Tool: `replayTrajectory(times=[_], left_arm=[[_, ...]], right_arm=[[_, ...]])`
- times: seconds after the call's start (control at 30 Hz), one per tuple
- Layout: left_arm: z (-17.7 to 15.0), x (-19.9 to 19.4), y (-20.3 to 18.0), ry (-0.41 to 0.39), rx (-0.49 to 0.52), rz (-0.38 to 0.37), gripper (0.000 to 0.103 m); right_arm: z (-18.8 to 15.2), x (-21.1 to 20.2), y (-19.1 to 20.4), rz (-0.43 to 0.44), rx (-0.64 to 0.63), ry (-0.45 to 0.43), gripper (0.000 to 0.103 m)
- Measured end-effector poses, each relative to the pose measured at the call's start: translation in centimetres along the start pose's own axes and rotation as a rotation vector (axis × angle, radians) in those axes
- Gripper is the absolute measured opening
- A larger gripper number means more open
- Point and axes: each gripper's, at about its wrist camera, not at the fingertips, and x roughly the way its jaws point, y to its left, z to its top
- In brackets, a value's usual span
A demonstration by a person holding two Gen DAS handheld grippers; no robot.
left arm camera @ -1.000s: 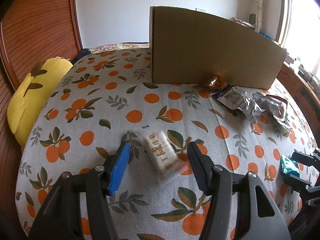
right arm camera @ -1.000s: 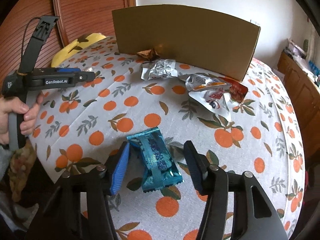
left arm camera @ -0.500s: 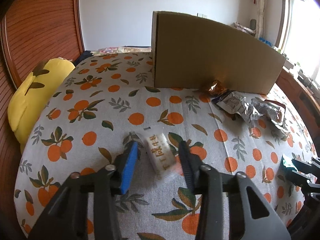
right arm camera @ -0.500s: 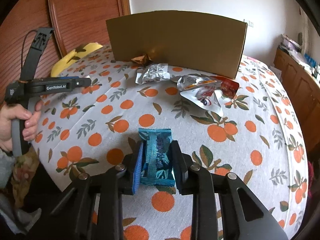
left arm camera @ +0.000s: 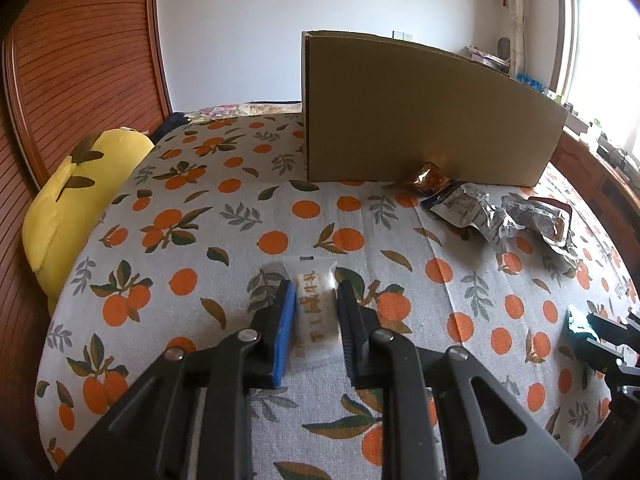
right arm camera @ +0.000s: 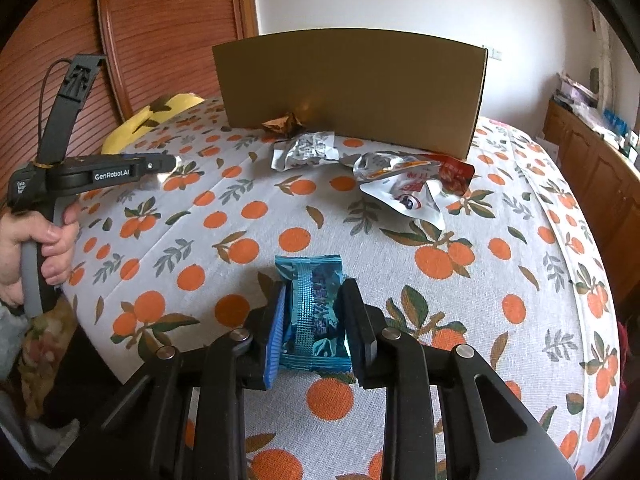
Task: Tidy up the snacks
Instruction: 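Lift the white bar and teal candy and carry both toward the box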
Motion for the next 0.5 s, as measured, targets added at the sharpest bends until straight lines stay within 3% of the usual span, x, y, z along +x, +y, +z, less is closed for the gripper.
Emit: replayTrajectory(times=[0.5], left_arm=[[-0.3,-1.3,-0.9,-0.066,0.052,-0.008,0.019]], right_arm=[[0.4,-1.9,-1.4,0.05,0.08,-0.042,0.024]])
